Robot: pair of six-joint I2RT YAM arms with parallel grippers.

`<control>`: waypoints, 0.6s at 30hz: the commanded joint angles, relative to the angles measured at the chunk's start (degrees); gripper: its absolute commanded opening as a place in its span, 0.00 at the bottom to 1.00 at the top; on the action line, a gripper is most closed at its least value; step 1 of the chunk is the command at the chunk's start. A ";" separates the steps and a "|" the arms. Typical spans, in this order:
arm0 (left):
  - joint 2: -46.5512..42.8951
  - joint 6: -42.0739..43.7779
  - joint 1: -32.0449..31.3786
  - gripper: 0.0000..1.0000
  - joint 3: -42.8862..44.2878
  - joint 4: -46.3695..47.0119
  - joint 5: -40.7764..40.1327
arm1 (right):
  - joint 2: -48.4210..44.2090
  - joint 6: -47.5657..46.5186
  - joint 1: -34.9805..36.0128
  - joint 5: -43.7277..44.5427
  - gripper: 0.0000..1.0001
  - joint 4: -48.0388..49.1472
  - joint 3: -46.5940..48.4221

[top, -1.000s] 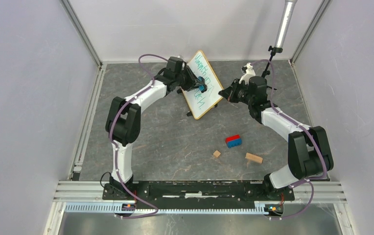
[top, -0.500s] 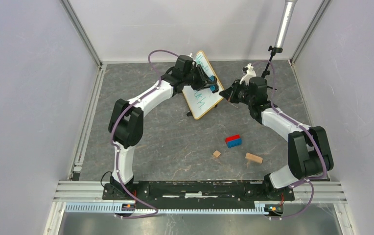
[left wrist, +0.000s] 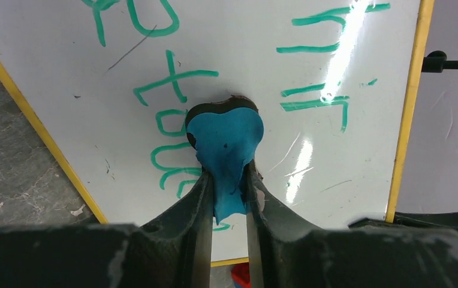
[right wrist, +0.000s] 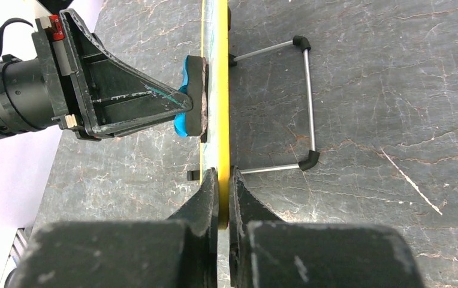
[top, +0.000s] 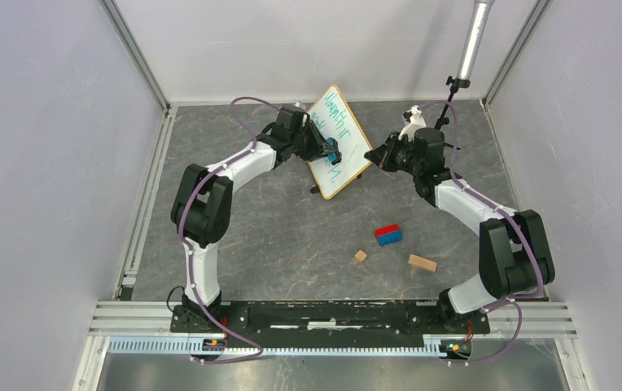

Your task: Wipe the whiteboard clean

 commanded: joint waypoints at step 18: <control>-2.51 3.50 -4.60 0.27 -1.96 -1.77 -0.50 | -1.40 -4.41 1.78 -3.64 0.00 4.23 0.71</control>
